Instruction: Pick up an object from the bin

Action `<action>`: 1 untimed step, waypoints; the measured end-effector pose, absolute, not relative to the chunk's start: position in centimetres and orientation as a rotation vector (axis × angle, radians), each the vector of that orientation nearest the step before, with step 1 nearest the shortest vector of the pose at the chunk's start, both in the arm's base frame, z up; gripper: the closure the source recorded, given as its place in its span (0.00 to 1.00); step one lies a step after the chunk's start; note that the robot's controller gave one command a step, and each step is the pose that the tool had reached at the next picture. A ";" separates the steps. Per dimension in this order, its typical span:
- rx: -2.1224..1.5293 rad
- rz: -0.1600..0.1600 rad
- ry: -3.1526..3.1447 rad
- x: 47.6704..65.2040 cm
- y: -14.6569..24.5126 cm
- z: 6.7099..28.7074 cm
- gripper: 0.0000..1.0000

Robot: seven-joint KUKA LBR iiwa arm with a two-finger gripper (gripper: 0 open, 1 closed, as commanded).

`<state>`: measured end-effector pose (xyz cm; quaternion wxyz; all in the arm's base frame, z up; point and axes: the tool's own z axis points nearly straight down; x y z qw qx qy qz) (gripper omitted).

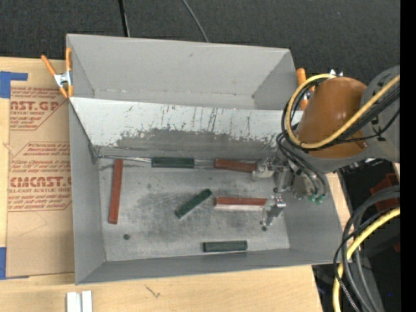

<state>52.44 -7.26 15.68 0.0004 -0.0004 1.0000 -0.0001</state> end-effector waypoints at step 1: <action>-0.002 0.000 3.141 52.4 -7.3 15.7 0.00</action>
Offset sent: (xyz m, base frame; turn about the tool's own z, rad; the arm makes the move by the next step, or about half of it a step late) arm 0.0044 0.0279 -0.0868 0.0390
